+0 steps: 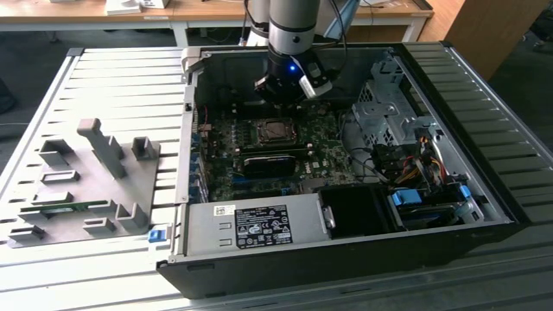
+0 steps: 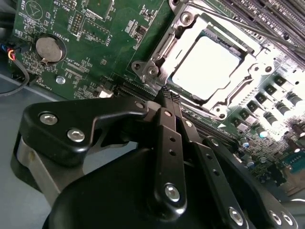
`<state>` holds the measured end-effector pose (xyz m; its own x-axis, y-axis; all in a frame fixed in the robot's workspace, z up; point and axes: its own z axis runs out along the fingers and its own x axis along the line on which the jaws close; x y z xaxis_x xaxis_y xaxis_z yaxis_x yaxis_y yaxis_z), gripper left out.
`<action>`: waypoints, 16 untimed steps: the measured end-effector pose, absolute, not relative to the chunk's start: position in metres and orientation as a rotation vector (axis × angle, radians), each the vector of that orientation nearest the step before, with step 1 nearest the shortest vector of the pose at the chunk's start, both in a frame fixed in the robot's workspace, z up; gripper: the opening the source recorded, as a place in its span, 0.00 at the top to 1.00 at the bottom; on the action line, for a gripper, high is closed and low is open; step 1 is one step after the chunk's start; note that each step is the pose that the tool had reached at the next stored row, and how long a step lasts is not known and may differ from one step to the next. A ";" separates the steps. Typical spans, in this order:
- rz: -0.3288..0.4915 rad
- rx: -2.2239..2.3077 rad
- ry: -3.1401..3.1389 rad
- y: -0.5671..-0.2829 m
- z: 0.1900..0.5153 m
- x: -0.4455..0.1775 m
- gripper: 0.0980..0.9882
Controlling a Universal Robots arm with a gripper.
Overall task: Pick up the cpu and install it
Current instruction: 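Install the first cpu locking lever, then install the second cpu locking lever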
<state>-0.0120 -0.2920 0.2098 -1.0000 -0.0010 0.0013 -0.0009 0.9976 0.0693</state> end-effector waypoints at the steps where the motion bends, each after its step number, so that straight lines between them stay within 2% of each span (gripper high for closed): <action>1: -0.109 0.002 -3.138 -0.292 0.210 -0.012 0.99; 16: -0.109 0.002 -3.138 -0.298 0.210 -0.012 0.99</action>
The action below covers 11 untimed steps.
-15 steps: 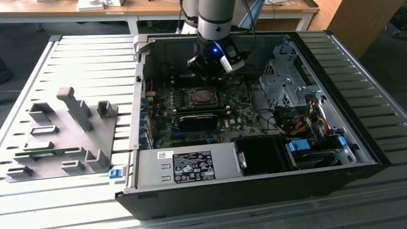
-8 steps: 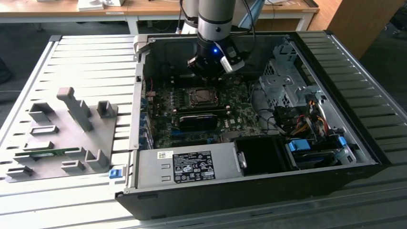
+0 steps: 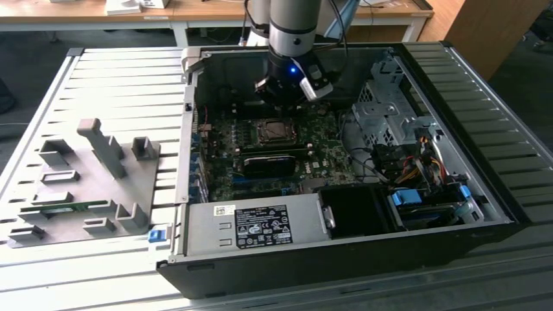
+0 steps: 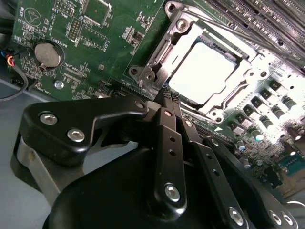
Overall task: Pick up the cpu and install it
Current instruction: 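Install the second cpu locking lever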
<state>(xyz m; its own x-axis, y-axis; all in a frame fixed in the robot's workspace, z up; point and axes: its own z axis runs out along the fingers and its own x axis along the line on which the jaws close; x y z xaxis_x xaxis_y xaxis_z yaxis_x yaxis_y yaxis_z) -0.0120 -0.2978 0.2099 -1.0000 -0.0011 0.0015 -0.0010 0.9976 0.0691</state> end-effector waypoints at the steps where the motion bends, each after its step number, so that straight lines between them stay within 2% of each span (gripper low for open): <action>1: -0.109 0.002 -3.138 -0.298 0.210 -0.012 0.99; 11: -0.109 0.001 -3.138 -0.300 0.223 -0.012 0.99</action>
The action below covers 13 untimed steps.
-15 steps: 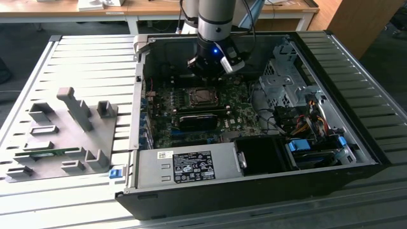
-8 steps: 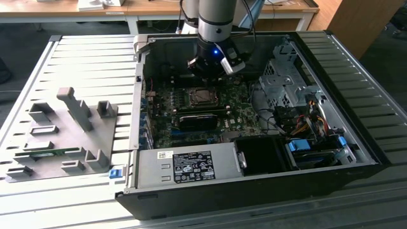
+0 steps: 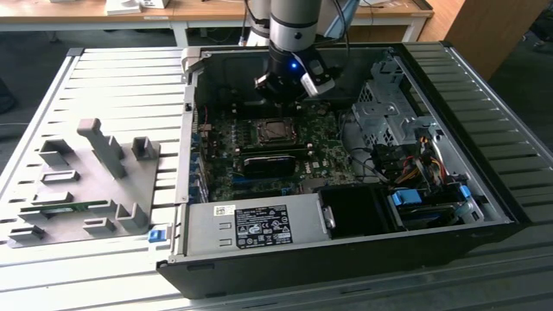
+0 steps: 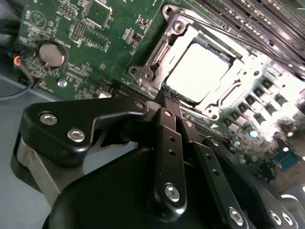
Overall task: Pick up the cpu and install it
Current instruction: 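Install the second cpu locking lever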
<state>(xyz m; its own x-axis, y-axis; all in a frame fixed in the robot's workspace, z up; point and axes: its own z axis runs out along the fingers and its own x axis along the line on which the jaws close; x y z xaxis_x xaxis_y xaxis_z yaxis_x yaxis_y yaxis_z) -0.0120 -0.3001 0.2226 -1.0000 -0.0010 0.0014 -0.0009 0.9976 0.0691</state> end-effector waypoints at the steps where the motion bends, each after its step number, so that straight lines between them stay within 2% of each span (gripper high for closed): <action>1: -0.109 0.002 -3.138 -0.300 0.226 -0.012 0.99; 7: -0.108 0.002 -3.138 -0.300 0.244 -0.012 0.99; 13: -0.108 0.002 -3.138 -0.310 0.245 -0.012 0.99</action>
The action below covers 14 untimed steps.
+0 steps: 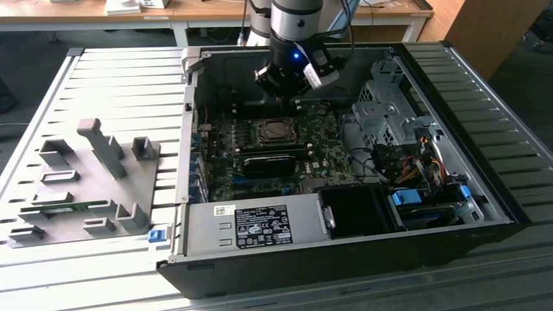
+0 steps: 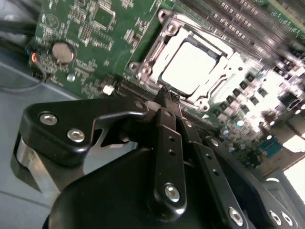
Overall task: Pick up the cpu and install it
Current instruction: 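Install the second cpu locking lever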
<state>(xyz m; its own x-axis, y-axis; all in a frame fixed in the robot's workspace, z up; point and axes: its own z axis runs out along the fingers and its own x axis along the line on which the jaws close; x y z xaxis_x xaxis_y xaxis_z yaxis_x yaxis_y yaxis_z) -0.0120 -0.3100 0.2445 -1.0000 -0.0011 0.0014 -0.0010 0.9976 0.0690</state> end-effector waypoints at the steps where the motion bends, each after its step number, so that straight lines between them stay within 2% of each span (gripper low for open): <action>1: -0.108 0.002 -3.138 -0.313 0.244 -0.012 0.99; 14: -0.148 0.001 -3.115 -0.343 0.237 -0.010 0.99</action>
